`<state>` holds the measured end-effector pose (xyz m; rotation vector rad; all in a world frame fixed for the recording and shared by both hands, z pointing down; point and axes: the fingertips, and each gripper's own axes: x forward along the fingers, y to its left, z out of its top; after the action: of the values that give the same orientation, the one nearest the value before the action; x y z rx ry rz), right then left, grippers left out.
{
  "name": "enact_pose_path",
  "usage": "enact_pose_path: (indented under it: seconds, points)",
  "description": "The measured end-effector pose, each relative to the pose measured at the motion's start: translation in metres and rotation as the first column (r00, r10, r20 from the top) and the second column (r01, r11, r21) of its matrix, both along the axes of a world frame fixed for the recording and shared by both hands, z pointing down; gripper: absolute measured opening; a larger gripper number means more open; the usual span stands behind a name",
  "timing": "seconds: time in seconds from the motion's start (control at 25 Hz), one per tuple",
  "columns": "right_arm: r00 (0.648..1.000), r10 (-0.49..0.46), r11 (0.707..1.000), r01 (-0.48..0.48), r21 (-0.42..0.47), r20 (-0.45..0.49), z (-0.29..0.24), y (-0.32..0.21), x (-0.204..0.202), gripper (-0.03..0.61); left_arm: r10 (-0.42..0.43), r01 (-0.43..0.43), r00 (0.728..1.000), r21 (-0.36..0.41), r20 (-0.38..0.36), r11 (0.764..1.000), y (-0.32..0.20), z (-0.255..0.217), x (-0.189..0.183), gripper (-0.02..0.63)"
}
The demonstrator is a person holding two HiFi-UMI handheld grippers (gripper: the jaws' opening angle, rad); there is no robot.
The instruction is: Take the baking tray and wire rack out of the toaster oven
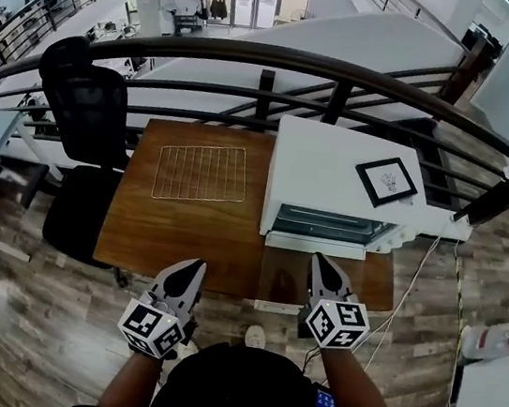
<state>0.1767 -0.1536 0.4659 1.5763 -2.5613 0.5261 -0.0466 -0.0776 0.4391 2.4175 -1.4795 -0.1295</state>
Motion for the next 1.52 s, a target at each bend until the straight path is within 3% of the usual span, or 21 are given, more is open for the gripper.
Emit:
enact_pose_path:
  seconds: [0.24,0.44,0.56,0.68,0.76,0.84,0.92,1.32,1.52]
  points:
    - [0.999,-0.030,0.999,0.029,-0.026,-0.038,0.025,-0.023,0.024,-0.003,0.002,-0.002,1.000,-0.027,-0.007,1.000,-0.016,0.009,0.050,0.012]
    - [0.999,-0.011,0.992,0.016,-0.123,0.036,0.060,-0.047,0.038,0.007,-0.022,0.023,1.000,-0.054,0.022,0.998,-0.019,0.015,0.064,0.012]
    - [1.000,-0.005,0.989,0.008,-0.146,0.025,0.081,-0.060,0.041,0.066,-0.059,0.063,0.997,-0.099,0.043,0.993,-0.017,0.026,0.059,0.012]
    - [0.990,0.055,0.973,-0.023,-0.231,0.133,0.103,-0.075,0.046,0.140,-0.093,0.100,0.994,-0.129,0.054,0.987,-0.015,0.034,0.055,0.012]
    - [0.959,0.126,0.949,-0.042,-0.312,0.253,0.119,-0.085,0.052,0.180,-0.115,0.122,0.992,-0.148,0.061,0.981,-0.014,0.037,0.053,0.012]
    - [0.908,0.200,0.923,-0.048,-0.381,0.369,0.131,-0.095,0.055,0.211,-0.128,0.138,0.989,-0.159,0.068,0.978,-0.014,0.039,0.051,0.012]
    - [0.863,0.246,0.911,-0.050,-0.410,0.441,0.135,-0.104,0.056,0.227,-0.135,0.147,0.988,-0.164,0.077,0.975,-0.016,0.039,0.049,0.012]
    - [0.727,0.403,0.864,-0.103,-0.492,0.555,0.148,-0.147,0.062,0.230,-0.173,0.193,0.978,-0.190,0.113,0.963,-0.024,0.039,0.041,0.012]
    - [0.618,0.496,0.823,-0.111,-0.556,0.610,0.160,-0.163,0.069,0.228,-0.194,0.214,0.974,-0.192,0.122,0.958,-0.022,0.037,0.038,0.012]
